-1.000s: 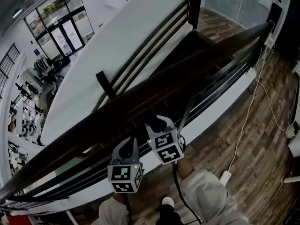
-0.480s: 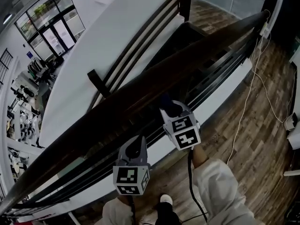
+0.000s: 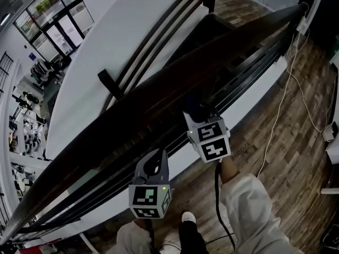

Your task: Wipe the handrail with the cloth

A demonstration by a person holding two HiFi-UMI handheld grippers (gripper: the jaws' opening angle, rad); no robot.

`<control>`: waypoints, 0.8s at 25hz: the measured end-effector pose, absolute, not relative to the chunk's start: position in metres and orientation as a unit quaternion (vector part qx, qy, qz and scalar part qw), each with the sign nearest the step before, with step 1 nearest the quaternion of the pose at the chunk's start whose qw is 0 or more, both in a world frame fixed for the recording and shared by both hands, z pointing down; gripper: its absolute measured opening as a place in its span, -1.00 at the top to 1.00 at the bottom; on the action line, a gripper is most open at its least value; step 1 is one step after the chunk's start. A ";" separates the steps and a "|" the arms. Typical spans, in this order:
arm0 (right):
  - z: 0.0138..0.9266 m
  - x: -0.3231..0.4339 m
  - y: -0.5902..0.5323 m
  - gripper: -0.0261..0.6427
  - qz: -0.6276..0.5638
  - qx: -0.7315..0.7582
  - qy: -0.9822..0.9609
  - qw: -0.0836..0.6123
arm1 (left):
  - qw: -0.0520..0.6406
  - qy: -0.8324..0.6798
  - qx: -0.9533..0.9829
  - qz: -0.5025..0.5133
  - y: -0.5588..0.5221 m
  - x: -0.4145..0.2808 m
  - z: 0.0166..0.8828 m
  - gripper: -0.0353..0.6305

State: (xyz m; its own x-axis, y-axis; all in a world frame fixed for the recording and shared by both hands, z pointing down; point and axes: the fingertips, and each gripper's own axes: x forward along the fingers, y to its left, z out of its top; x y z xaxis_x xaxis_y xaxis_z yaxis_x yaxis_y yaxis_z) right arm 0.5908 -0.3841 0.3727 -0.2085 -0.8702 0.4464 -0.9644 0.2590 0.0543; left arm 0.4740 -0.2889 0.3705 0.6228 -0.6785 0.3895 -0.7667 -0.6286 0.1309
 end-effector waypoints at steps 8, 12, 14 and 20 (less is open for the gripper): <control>0.361 0.574 -0.352 0.66 0.079 0.604 -0.771 0.185 | 0.142 -0.409 0.890 0.145 -0.272 0.455 0.376 0.88; 0.361 0.546 -0.321 0.66 0.073 0.608 -0.769 0.183 | 0.148 -0.415 0.887 0.139 -0.256 0.425 0.381 0.88; 0.367 0.523 -0.304 0.66 0.074 0.603 -0.771 0.190 | 0.151 -0.421 0.884 0.138 -0.243 0.401 0.386 0.88; 0.390 0.412 -0.247 0.66 0.083 0.578 -0.782 0.217 | 0.149 -0.467 0.862 0.126 -0.200 0.284 0.394 0.88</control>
State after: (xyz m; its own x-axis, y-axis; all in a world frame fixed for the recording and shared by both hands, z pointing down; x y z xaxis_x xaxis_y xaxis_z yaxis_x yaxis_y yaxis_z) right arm 0.4125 -0.2475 0.3897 -0.2373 -0.8687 0.4347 -0.9404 0.3176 0.1212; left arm 0.2835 -0.2002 0.3938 0.5317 -0.7685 0.3559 -0.8434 -0.5187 0.1399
